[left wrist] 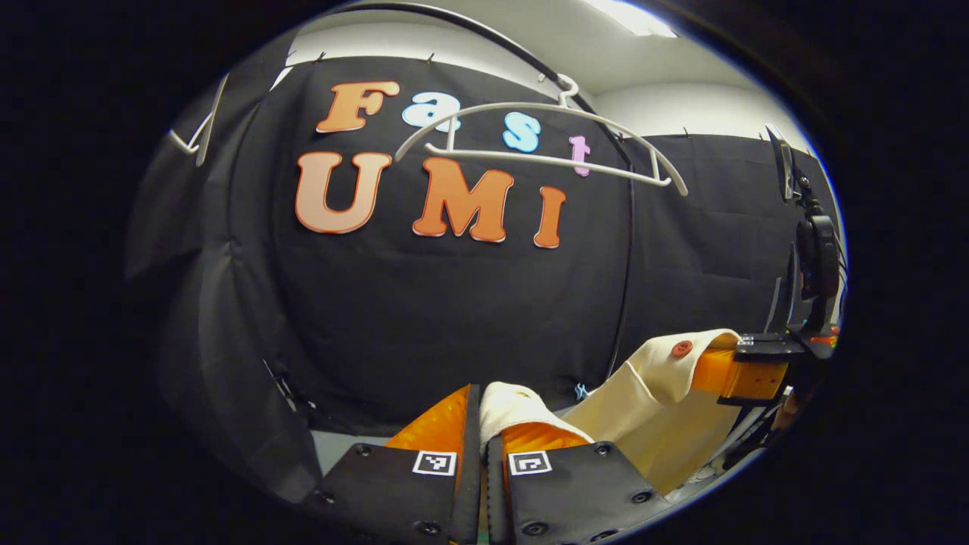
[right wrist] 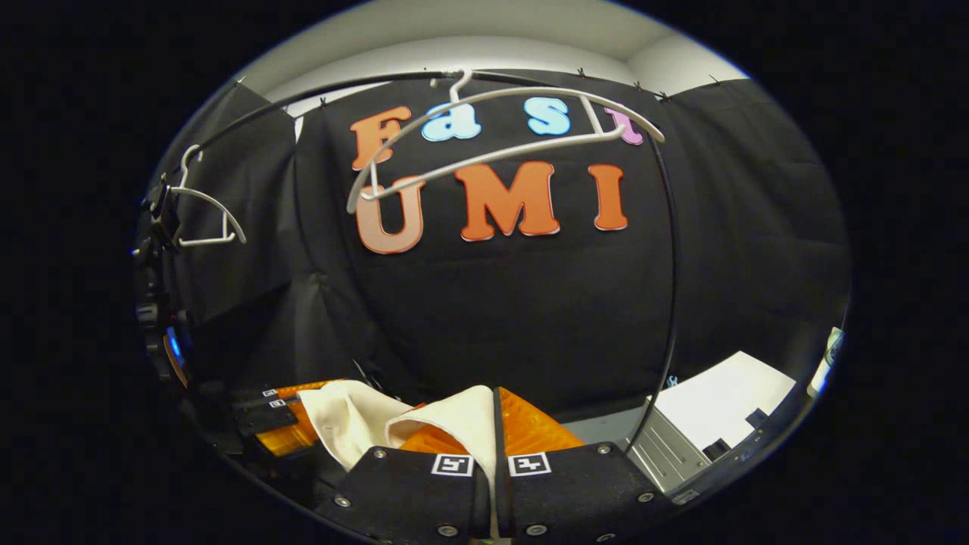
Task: Grasp the clothes on the hanger with both hands and then place them into the laundry hamper below.
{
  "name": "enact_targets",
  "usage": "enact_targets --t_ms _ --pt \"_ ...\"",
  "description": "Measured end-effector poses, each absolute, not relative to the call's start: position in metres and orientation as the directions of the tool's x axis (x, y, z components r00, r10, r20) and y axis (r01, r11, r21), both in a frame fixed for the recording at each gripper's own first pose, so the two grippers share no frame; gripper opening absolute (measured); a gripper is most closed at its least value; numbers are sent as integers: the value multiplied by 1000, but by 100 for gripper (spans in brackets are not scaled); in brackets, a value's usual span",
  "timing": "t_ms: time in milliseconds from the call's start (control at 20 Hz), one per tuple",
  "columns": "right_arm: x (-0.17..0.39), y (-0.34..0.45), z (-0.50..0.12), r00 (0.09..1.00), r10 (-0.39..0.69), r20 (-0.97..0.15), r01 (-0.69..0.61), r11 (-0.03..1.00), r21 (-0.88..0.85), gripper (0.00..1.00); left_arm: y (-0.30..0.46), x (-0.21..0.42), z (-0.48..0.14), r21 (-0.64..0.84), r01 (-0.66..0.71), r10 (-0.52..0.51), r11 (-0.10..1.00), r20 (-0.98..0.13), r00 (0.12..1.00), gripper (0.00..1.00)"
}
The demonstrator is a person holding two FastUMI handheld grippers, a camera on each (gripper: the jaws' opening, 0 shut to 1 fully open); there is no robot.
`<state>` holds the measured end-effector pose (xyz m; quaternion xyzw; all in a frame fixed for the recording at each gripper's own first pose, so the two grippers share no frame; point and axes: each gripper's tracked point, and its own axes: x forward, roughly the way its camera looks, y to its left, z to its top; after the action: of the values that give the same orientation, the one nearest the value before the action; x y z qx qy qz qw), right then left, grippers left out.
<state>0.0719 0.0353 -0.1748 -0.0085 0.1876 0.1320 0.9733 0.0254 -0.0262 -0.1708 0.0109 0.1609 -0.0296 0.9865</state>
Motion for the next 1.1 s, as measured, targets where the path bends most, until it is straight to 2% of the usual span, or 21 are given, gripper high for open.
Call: enact_targets --t_ms 200,450,750,900,950,1000,1050,1100 --pt "59 30 -234 860 183 -476 -169 983 71 2 -12 7 -226 20 28 -16 999 -459 889 11" --pt "26 8 -304 784 78 -616 -67 997 41 4 -4 -32 -289 5 -15 15 1000 -614 789 12" --pt "6 -9 -354 693 14 -720 14 999 32 10 7 -47 -336 -2 -54 37 999 -709 704 12" --pt "6 -13 -359 690 -3 -724 1 1000 -3 18 5 -54 -351 -11 -63 34 998 -751 660 12" --pt "7 -11 -358 693 3 -721 -10 1000 -6 38 8 -55 -356 3 -69 47 998 -763 644 16" --pt "8 -6 -358 693 12 -721 -21 1000 -3 39 11 -57 -362 10 -73 54 997 -780 624 19" --pt "7 -4 -361 688 18 -725 -28 1000 -2 43 12 -59 -366 12 -82 60 997 -792 608 29" --pt "5 -1 -363 684 28 -729 -35 999 5 45 13 -60 -368 4 -89 57 996 -800 597 32"
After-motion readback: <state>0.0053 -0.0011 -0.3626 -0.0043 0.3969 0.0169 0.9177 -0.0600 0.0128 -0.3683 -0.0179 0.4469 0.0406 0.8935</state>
